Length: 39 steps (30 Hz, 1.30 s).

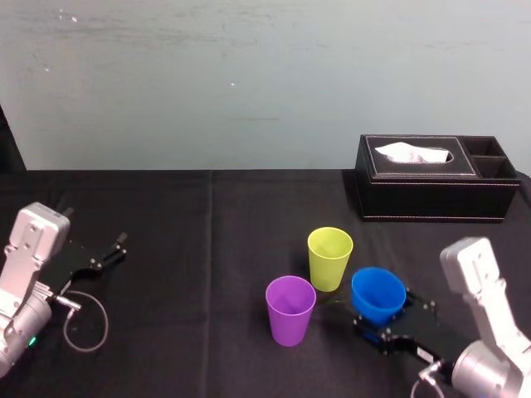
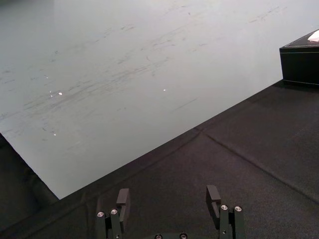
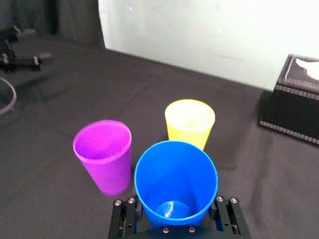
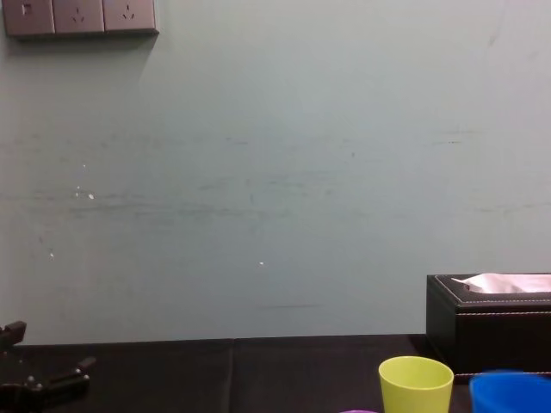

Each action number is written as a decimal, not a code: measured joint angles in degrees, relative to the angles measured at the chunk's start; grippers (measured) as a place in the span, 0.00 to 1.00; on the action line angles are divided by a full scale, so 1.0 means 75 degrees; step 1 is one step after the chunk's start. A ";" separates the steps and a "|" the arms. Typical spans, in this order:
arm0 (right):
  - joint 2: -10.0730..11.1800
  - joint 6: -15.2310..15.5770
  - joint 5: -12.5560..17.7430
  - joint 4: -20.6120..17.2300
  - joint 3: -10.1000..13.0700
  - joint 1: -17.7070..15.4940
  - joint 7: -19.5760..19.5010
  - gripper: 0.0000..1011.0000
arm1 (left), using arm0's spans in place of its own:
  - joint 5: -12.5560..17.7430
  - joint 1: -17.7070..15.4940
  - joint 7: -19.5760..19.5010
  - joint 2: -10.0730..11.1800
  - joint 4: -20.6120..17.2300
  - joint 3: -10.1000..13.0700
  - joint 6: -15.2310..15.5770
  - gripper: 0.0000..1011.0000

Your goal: Stack the three plastic cups sequentially using one hand.

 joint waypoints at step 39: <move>-0.0760 0.0772 0.0233 0.1539 -0.0565 0.2927 0.0579 0.71 | 0.0000 0.0000 0.0000 0.0000 0.0000 0.0000 0.0000 0.99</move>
